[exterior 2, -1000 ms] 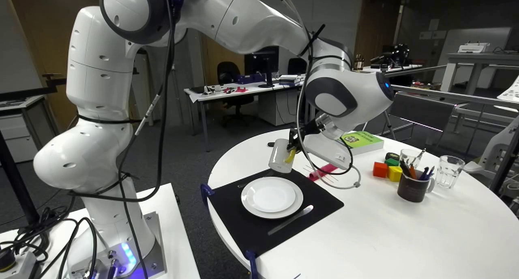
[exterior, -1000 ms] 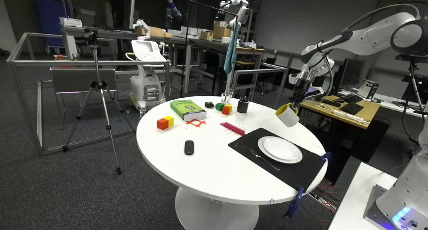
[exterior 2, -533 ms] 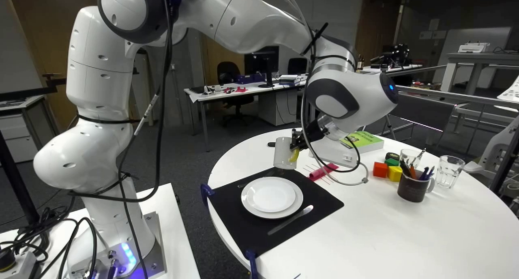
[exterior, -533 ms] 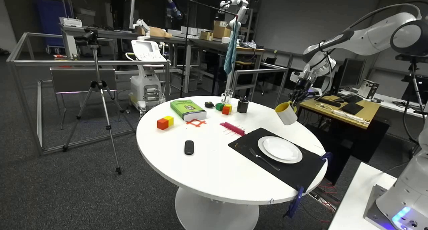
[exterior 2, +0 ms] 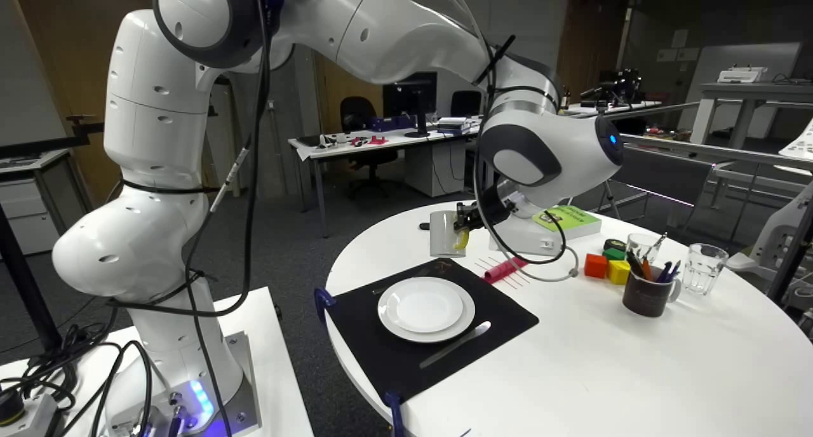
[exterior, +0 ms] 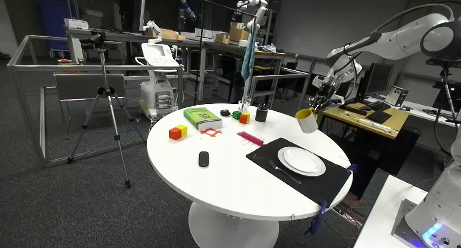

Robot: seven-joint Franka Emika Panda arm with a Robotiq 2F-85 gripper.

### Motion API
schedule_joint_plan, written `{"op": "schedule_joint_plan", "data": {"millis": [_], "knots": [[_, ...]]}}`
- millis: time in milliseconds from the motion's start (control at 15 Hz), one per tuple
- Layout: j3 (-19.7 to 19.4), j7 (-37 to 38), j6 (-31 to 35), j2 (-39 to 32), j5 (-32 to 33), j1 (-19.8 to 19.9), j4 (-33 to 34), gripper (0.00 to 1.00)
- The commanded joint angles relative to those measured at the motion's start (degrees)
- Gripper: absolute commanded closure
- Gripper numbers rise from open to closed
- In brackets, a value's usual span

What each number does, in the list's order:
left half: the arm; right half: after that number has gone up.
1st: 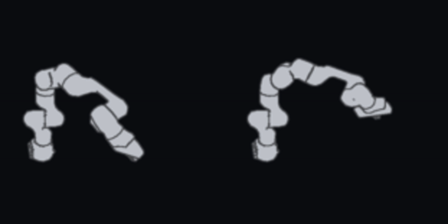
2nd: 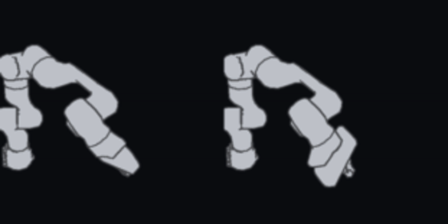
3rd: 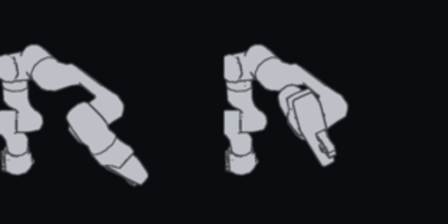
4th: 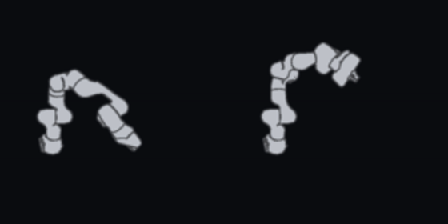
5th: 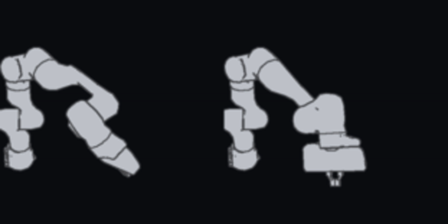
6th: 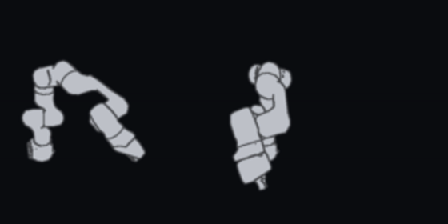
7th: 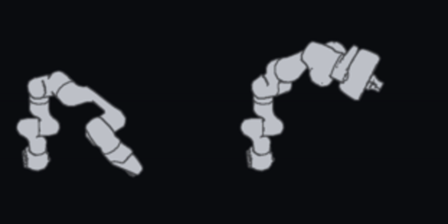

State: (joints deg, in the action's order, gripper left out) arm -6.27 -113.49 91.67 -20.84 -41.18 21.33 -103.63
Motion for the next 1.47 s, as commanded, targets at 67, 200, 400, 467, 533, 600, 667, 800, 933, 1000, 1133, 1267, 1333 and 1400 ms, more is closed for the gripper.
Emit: {"op": "schedule_joint_plan", "data": {"millis": [67,200,400,467,533,600,667,800,933,1000,1133,1267,1333,1400], "knots": [[-1.0,-0.6,-0.7,-0.1,-0.6,-0.8,0.2,0.95],[-1.0,-0.6,-0.6,-0.5,-0.4,-1.0,0.2,0.81],[-1.0,-0.6,-0.5,-1.3,-0.4,-1.0,0.2,0.81],[-1.0,-0.6,-0.5,-1.3,-0.4,-1.0,0.2,0.81],[-1.0,-0.6,-0.5,-1.3,-0.4,-1.0,0.2,0.81],[-1.0,-0.6,-0.5,-1.3,-0.4,-1.0,0.2,0.81],[-1.0,-0.6,-0.5,-1.3,-0.4,-1.0,0.2,0.81],[-1.0,-0.6,-0.5,-1.3,-0.4,-1.0,0.2,0.81],[-1.0,-0.6,-0.5,-1.3,-0.4,-1.0,0.2,0.81],[-1.0,-0.6,-0.5,-1.3,-0.4,-1.0,0.2,0.81],[-1.0,-0.6,-0.5,-1.3,-0.4,-1.0,0.2,0.81],[-1.0,-0.6,-0.5,-1.3,-0.4,-1.0,0.2,0.81],[-1.0,-0.6,-0.5,-1.3,-0.4,-1.0,0.2,0.81],[-1.0,-0.6,-0.5,-1.3,-0.4,-1.0,0.2,0.81]]}}
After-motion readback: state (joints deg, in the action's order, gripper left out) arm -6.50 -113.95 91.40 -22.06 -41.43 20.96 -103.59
